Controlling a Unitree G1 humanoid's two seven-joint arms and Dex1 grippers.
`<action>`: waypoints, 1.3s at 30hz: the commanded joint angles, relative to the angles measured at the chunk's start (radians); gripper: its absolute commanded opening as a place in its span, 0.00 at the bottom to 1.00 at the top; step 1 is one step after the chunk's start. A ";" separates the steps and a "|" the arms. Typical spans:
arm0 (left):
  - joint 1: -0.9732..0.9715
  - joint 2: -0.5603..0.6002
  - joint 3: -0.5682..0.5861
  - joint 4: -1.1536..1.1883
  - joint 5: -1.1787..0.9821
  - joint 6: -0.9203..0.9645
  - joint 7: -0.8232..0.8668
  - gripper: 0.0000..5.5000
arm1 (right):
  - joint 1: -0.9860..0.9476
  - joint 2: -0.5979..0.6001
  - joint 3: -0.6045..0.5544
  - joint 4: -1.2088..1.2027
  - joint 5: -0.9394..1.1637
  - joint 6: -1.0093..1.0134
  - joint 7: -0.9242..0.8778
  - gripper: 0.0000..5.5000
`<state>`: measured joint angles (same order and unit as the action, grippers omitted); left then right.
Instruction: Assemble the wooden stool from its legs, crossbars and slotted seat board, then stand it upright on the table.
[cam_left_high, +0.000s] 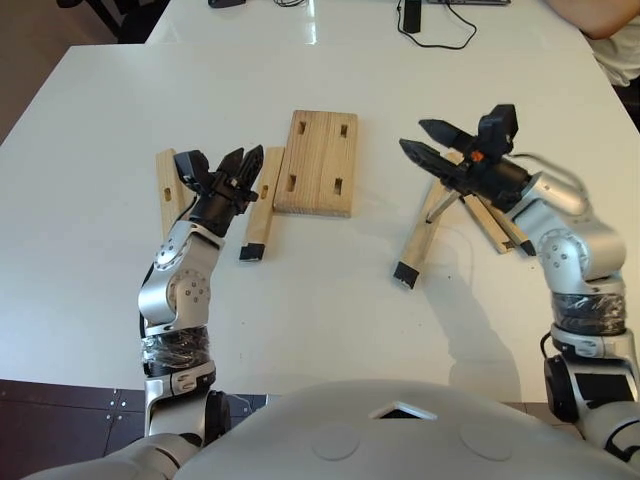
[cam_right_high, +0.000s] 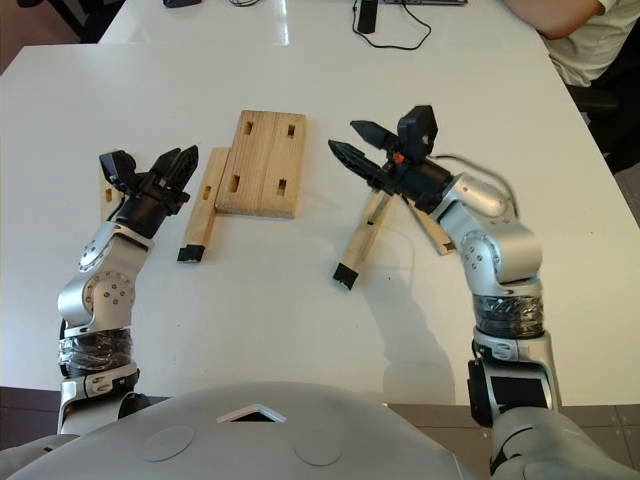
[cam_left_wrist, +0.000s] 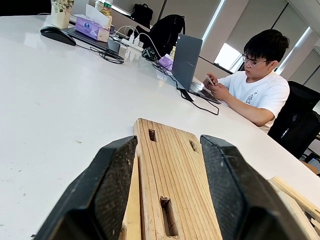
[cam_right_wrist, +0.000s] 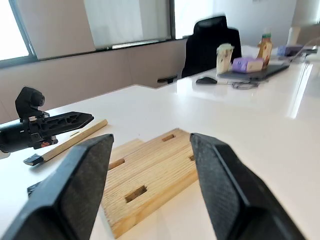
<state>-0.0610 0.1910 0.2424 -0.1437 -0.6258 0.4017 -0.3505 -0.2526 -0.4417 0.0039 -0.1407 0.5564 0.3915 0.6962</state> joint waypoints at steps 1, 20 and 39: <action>-0.005 0.007 -0.003 0.009 0.010 0.005 -0.002 0.42 | 0.046 0.008 -0.006 0.038 -0.021 0.012 -0.002 0.51; 0.227 -0.097 0.031 -0.174 -0.009 -0.030 0.098 0.42 | 0.301 -0.272 0.273 -0.376 -0.173 0.182 -0.042 0.51; 0.209 -0.168 -0.003 -0.111 0.032 -0.137 0.118 0.42 | 0.135 -0.454 0.135 -0.006 -0.334 -0.176 0.300 0.51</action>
<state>0.1659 0.0261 0.2376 -0.2680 -0.6030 0.2753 -0.2390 -0.1015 -0.9051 0.1735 -0.1430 0.1962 0.1848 0.9993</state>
